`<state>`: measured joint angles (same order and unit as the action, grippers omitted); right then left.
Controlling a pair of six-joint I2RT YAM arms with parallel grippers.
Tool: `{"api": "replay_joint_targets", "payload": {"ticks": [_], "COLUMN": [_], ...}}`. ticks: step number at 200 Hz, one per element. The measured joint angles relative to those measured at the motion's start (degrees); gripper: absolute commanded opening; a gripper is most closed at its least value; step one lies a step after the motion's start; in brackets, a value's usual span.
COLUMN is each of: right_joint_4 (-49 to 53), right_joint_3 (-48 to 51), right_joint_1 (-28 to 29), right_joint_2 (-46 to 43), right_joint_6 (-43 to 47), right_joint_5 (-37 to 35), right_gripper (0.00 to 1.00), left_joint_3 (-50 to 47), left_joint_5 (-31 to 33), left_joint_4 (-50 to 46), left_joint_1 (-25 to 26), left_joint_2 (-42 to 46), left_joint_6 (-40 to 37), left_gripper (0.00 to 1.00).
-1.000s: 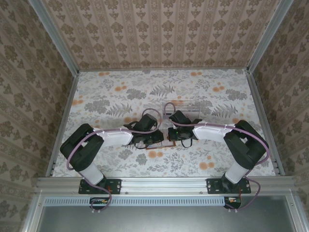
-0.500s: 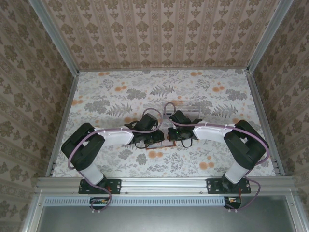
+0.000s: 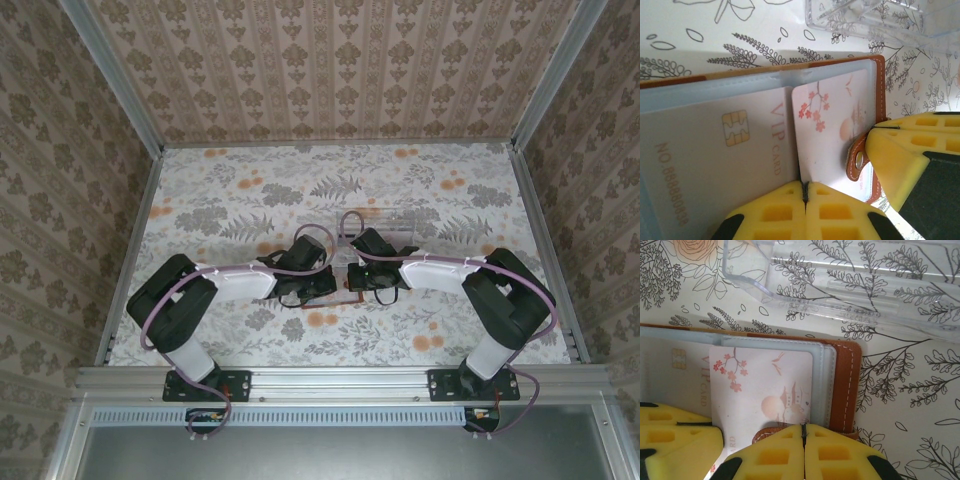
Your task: Take the credit cards out of the card holder
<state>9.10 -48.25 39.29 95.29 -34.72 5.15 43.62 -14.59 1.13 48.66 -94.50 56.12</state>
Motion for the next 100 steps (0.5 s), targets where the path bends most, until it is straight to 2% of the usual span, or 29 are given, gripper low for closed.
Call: {"api": "replay_joint_targets", "payload": {"ticks": [100], "right_joint_4": [-1.6], "right_joint_3": [-0.1], "right_joint_1": [0.3], "right_joint_2": [0.8], "right_joint_6": [0.0], "right_joint_5": [0.1], "right_gripper": [0.09], "left_joint_3": [-4.3], "left_joint_5": [-0.6], "left_joint_4": [3.7], "left_joint_1": [-1.3], "left_joint_2": [3.6], "left_joint_6": [0.9], "left_gripper": [0.00]}}
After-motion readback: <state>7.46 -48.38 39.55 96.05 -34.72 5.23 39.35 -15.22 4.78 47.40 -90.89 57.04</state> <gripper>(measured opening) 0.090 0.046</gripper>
